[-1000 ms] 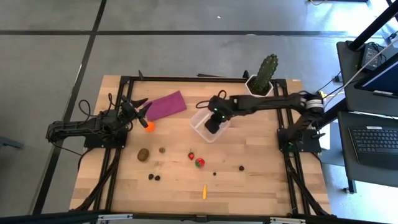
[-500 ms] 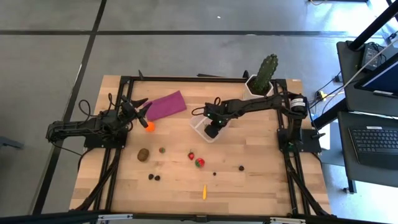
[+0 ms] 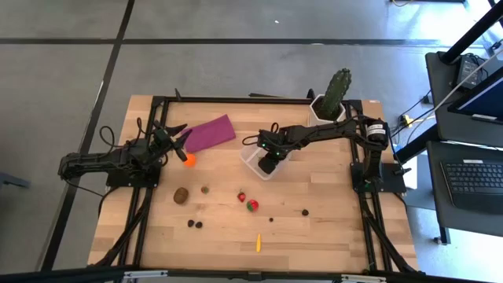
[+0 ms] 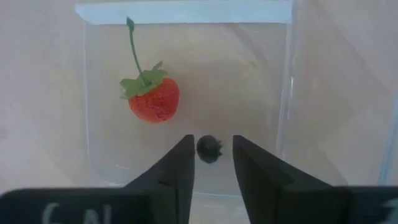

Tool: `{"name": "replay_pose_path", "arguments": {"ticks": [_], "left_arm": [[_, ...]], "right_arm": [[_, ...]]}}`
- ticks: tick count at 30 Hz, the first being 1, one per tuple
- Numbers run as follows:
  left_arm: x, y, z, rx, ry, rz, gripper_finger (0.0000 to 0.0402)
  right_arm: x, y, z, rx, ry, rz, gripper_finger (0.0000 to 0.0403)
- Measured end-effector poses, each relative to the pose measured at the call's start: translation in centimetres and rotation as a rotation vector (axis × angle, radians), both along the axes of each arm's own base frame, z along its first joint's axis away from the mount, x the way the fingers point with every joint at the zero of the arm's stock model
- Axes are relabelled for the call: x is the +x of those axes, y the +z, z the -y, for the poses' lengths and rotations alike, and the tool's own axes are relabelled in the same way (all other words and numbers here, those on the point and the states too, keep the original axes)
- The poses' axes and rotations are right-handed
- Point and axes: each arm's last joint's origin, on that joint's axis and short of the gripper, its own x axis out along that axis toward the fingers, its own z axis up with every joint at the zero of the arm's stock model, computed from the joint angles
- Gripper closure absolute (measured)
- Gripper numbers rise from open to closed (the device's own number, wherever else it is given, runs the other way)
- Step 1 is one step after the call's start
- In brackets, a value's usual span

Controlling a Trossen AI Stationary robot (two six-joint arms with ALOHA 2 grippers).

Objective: Pick and placing Produce into tupperware
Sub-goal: Put the top blueberry into the transparent container, then put the black cherry into the transparent container

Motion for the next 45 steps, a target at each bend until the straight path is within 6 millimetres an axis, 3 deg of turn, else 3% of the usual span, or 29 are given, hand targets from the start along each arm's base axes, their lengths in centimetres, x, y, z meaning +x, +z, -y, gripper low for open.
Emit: {"name": "replay_pose_path", "arguments": {"ticks": [7, 10, 13, 17, 22, 27, 30, 33, 40, 45], "left_arm": [[0.0, 0.0, 0.0, 0.000, 0.000, 0.000, 0.0278], [0.0, 0.0, 0.0, 0.000, 0.000, 0.000, 0.0278], [0.0, 0.0, 0.0, 0.000, 0.000, 0.000, 0.0278], [0.0, 0.0, 0.0, -0.001, 0.000, 0.001, 0.0278], [0.0, 0.0, 0.0, -0.001, 0.000, 0.001, 0.0278], [0.0, 0.0, 0.0, -0.001, 0.000, 0.001, 0.0278], [0.0, 0.0, 0.0, -0.002, 0.000, 0.001, 0.0278], [0.0, 0.0, 0.0, -0.005, 0.000, 0.005, 0.0278], [0.0, 0.0, 0.0, -0.006, 0.000, 0.005, 0.0278], [0.0, 0.0, 0.0, -0.006, 0.000, 0.006, 0.0278]], "right_arm": [[0.1, 0.2, 0.0, -0.005, 0.009, 0.010, 0.0249], [0.3, 1.4, 0.1, -0.016, 0.032, 0.023, 0.0233], [0.5, 4.3, 0.2, -0.067, 0.076, 0.089, 0.0225], [-0.3, 10.3, -0.8, -0.174, 0.122, 0.214, 0.0223], [-4.0, 16.5, -3.5, -0.200, 0.149, 0.381, 0.0222], [-8.3, 19.5, -7.4, -0.205, 0.314, 0.424, 0.0222], [-10.7, 19.4, -9.7, -0.161, 0.396, 0.341, 0.0222], [-12.4, 18.0, -11.7, -0.114, 0.421, 0.240, 0.0222], [-14.6, 12.8, -15.9, -0.063, 0.511, 0.094, 0.0222], [-16.0, 8.1, -17.6, -0.036, 0.519, 0.065, 0.0222]]}}
